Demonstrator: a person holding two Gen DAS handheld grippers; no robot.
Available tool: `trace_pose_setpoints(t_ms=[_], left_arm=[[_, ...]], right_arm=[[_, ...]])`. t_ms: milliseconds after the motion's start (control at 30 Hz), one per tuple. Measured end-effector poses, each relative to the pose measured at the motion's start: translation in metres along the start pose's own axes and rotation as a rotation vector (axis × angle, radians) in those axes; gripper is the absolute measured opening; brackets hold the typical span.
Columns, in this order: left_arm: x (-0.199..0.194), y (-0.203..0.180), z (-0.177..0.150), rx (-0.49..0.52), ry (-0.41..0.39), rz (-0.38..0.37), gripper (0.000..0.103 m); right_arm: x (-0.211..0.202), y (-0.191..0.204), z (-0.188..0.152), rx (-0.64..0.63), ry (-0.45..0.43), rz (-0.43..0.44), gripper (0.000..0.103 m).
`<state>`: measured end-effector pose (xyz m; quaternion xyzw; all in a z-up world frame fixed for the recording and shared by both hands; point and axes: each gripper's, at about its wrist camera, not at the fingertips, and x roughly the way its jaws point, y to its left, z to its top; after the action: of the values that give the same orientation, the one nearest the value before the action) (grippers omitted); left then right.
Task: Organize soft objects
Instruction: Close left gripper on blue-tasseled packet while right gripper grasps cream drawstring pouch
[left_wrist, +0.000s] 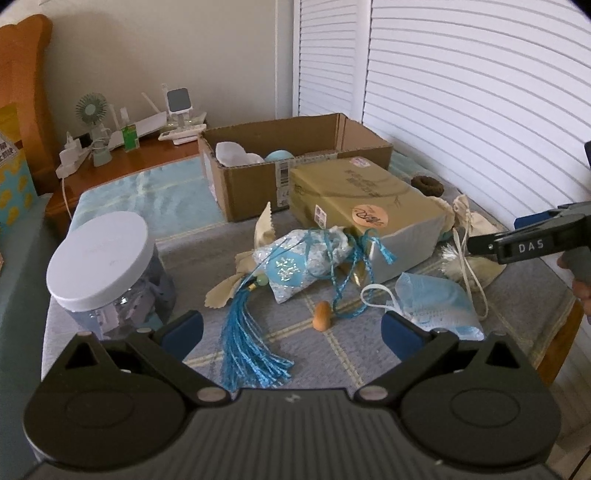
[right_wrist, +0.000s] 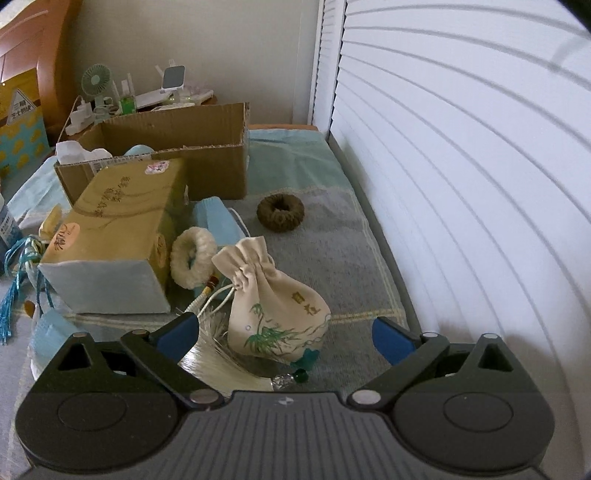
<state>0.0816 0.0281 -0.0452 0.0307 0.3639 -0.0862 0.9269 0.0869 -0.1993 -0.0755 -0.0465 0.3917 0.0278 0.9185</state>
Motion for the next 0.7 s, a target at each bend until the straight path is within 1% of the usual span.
trace_pose_setpoints(t_ms=[133, 200, 267, 300, 367, 433, 500, 633, 700], left_arm=[[0.006, 0.001, 0.005, 0.026, -0.011, 0.005, 0.102], [0.009, 0.004, 0.010, 0.022, -0.015, 0.014, 0.101], [0.014, 0.008, 0.015, 0.011, -0.008, 0.004, 0.101], [0.015, 0.010, 0.017, -0.003, -0.005, -0.002, 0.101], [0.016, 0.014, 0.022, -0.043, -0.011, -0.037, 0.101], [0.017, 0.017, 0.026, -0.098, -0.026, -0.075, 0.101], [0.020, 0.018, 0.031, -0.124, -0.042, -0.095, 0.101], [0.033, 0.019, 0.038, -0.138, -0.048, -0.070, 0.100], [0.039, 0.022, 0.040, -0.155, -0.040, -0.075, 0.100]], right_arm=[[0.002, 0.000, -0.001, -0.005, 0.002, 0.006, 0.102], [0.003, 0.001, 0.000, -0.009, 0.002, 0.007, 0.102], [0.002, 0.001, 0.000, -0.011, 0.000, 0.012, 0.102], [0.001, 0.001, 0.000, -0.012, -0.002, 0.013, 0.102], [0.002, 0.001, -0.001, -0.013, -0.004, 0.014, 0.102], [0.003, 0.000, -0.001, -0.009, -0.001, 0.015, 0.102], [0.004, -0.001, -0.001, -0.007, 0.001, 0.015, 0.102], [0.005, -0.001, 0.000, -0.010, 0.004, 0.012, 0.102], [0.006, -0.001, 0.000, -0.011, 0.003, 0.012, 0.102]])
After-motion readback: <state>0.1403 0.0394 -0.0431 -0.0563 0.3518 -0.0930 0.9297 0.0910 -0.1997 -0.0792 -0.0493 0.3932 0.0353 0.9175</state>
